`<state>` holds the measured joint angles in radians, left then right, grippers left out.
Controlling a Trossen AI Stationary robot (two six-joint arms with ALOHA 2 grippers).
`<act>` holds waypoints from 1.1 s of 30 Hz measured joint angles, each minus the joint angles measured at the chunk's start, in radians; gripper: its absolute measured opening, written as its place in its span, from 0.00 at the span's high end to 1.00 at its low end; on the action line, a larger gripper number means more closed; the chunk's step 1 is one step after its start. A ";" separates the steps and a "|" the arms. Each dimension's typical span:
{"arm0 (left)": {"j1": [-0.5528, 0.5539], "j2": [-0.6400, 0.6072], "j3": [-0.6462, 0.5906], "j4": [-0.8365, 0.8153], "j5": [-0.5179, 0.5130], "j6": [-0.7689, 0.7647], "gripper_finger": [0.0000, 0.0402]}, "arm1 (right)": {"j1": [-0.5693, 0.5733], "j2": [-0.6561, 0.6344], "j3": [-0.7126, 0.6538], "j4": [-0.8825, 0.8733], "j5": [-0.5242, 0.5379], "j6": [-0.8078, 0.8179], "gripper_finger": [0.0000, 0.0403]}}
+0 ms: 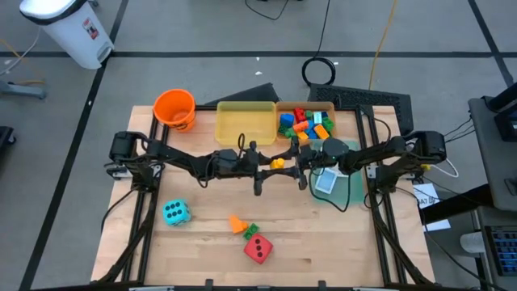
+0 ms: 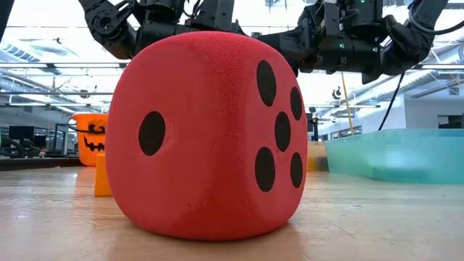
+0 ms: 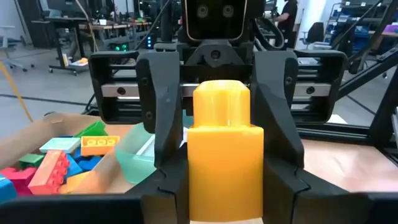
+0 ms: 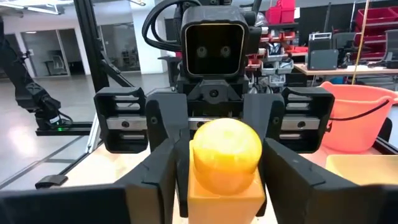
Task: Pick & Place Toys
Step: Put the yellow game piece into the orange bin
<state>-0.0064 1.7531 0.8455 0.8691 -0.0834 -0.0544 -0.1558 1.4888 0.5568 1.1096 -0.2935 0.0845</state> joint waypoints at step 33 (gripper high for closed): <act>-0.020 0.000 -0.002 -0.006 0.051 -0.062 0.67 | 0.000 -0.085 -0.001 -0.082 -0.125 0.045 0.83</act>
<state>-0.0260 1.7531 0.8436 0.8633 -0.0319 -0.1165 -0.1558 1.4040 0.5560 1.0281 -0.4183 0.1291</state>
